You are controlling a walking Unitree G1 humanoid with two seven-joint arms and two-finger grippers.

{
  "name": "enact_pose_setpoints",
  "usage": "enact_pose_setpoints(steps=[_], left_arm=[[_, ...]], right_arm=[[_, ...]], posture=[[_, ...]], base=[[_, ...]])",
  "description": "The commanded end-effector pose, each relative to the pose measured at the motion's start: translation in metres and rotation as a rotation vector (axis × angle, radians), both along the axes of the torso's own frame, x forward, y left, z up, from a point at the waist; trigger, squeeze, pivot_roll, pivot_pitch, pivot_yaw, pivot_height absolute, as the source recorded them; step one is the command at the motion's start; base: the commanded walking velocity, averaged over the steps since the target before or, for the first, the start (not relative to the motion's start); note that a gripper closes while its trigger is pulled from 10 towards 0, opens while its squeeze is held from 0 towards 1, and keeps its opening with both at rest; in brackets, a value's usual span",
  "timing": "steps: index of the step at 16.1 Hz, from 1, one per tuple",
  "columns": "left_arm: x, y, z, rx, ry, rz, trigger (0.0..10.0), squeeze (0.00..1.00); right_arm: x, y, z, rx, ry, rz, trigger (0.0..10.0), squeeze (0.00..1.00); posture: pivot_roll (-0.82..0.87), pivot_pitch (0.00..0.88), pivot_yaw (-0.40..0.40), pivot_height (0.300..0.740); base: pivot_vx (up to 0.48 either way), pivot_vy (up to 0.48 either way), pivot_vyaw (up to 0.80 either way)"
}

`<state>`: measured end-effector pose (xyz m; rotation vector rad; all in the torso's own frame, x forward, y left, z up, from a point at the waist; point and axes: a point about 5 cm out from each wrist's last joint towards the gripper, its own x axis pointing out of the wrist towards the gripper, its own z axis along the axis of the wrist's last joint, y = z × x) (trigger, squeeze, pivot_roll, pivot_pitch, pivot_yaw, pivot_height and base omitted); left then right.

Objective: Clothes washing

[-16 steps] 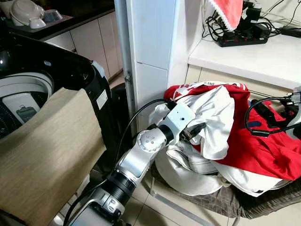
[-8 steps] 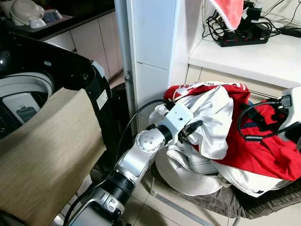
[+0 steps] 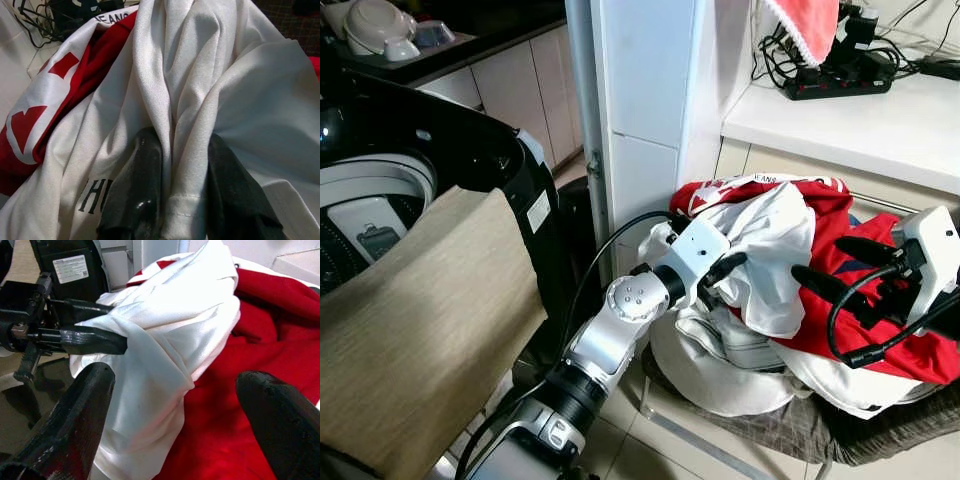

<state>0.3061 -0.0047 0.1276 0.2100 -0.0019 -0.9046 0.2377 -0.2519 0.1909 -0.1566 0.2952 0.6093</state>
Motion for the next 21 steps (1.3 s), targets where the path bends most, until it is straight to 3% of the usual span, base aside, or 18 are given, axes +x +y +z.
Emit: enact_pose_setpoints(steps=[1,10,11,12,13,14,15,16,18,19,20,21], left_arm=[[0.003,0.000,0.003,-0.023,0.005,0.000,0.0,0.00],[0.007,0.009,0.007,-0.117,0.063,0.015,0.0,0.00],[0.004,0.013,0.012,-0.185,0.088,-0.028,0.0,0.00],[-0.001,0.026,0.025,-0.325,0.126,-0.097,0.0,0.00],[-0.003,0.056,0.043,-0.471,0.138,-0.130,0.0,0.00],[-0.003,0.073,0.053,-0.521,0.128,-0.127,0.0,0.00],[0.000,0.102,0.067,-0.562,0.096,-0.092,0.0,0.00],[0.001,0.152,0.098,-0.603,0.013,-0.042,0.0,0.00],[-0.002,0.201,0.140,-0.607,-0.128,0.011,0.0,0.00],[0.000,0.233,0.171,-0.626,-0.264,0.123,0.0,0.00],[0.004,0.252,0.190,-0.645,-0.358,0.229,0.0,0.00],[0.005,0.286,0.226,-0.676,-0.527,0.451,0.0,0.00]], right_arm=[[-0.001,0.003,0.004,0.000,-0.008,0.028,10.0,0.00],[-0.001,0.008,0.005,0.020,-0.015,0.051,10.0,0.00],[-0.001,0.009,0.005,0.023,-0.017,0.056,10.0,0.00],[-0.001,0.012,0.006,0.029,-0.023,0.065,10.0,0.00],[0.000,0.014,0.009,0.043,-0.039,0.072,10.0,0.00],[0.000,0.015,0.010,0.053,-0.047,0.074,10.0,0.00],[0.002,0.018,0.013,0.068,-0.059,0.085,10.0,0.00],[0.005,0.025,0.017,0.097,-0.081,0.115,10.0,0.00],[0.011,0.034,0.022,0.116,-0.104,0.153,10.0,0.00],[0.016,0.039,0.025,0.119,-0.122,0.165,10.0,0.00],[0.018,0.041,0.027,0.121,-0.133,0.167,10.0,0.00],[0.022,0.044,0.031,0.125,-0.156,0.167,10.0,0.00]], posture=[[-0.17,0.000,0.038,0.740],[-0.16,0.000,0.035,0.740],[-0.16,0.000,0.035,0.740],[-0.16,0.000,0.037,0.740],[-0.16,0.000,0.032,0.740],[-0.15,0.000,0.028,0.740],[-0.14,0.000,0.021,0.740],[-0.12,0.000,0.009,0.740],[-0.11,0.000,0.000,0.740],[-0.10,0.000,-0.003,0.740],[-0.10,0.000,-0.008,0.740],[-0.09,0.000,-0.011,0.740]], base=[[0.000,0.000,0.00],[0.000,0.000,0.00],[0.000,0.000,0.00],[0.000,0.000,0.00],[0.000,0.000,0.00],[0.000,0.000,0.00],[0.000,0.000,0.00],[0.000,0.000,0.00],[0.000,0.000,0.00],[0.000,0.000,0.00],[0.000,0.000,0.00],[0.000,0.000,0.00]])
